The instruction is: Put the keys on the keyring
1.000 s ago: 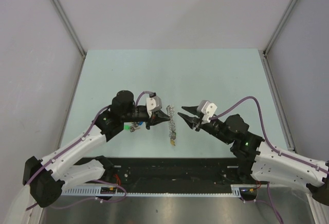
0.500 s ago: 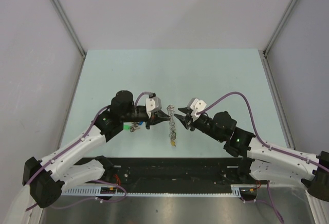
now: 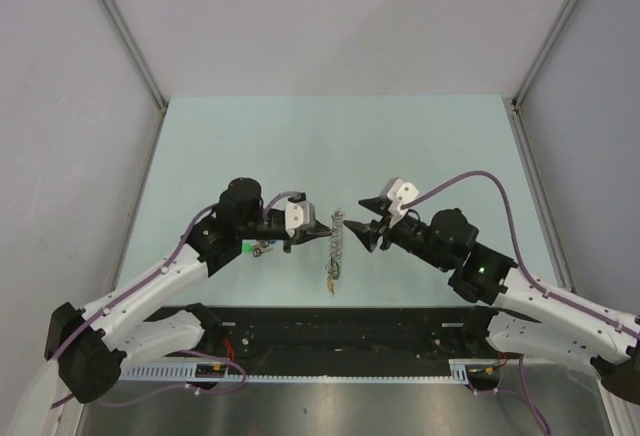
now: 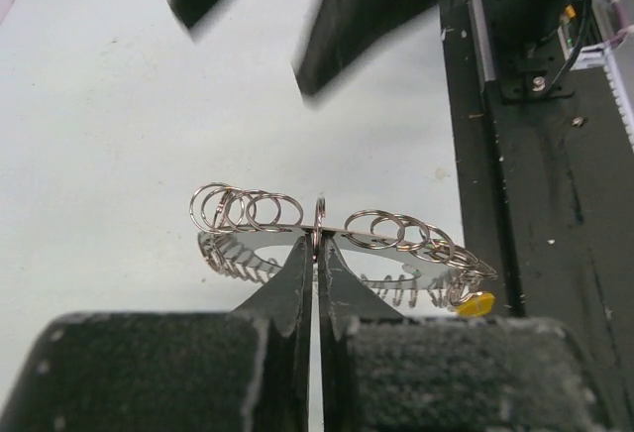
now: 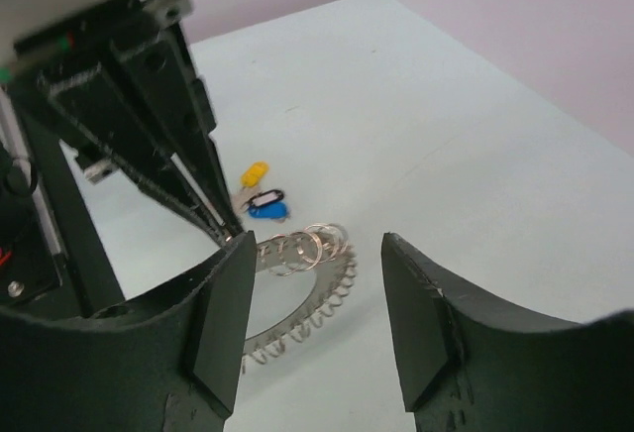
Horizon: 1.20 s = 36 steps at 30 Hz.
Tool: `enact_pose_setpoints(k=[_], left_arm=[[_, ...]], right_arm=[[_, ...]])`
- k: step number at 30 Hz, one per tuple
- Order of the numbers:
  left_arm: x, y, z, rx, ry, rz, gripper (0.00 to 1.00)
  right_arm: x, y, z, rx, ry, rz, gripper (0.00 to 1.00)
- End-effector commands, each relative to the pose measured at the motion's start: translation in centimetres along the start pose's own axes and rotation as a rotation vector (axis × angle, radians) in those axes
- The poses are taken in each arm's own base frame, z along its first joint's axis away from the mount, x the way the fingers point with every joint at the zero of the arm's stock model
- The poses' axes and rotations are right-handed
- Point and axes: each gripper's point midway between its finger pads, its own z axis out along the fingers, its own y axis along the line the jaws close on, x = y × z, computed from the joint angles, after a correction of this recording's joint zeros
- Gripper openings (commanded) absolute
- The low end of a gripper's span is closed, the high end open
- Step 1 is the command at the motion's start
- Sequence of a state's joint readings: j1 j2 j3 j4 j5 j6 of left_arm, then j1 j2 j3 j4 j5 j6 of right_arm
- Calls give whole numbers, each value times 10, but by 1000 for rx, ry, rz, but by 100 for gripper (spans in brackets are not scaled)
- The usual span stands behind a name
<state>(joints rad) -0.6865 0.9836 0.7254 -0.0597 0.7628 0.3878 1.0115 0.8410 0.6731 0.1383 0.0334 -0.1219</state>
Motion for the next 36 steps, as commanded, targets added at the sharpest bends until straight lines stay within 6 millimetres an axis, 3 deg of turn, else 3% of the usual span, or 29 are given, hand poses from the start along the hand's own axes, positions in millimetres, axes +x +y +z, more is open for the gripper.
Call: enact_pose_setpoints(k=[1,8,13,23,30,36], left_arm=[[-25,20,1,-40,-37,187,0],[-26,45,-8,-159,16,309,0],[-19,47,-13,-191,41,355,0],[2,72,-26,-339,173,299,0],[8,86,-42,-477,270,31,0],[18,91,-63,-595,287,-138,0]], right_arm=[[-38,-30,-25,97,-25,74,60],[-1,-79,-41,292,123,150,66],[18,-88,-30,260,170,250,66],[53,-78,2,160,265,305,65],[67,-59,16,112,307,286,65],[76,-27,37,56,320,248,64]])
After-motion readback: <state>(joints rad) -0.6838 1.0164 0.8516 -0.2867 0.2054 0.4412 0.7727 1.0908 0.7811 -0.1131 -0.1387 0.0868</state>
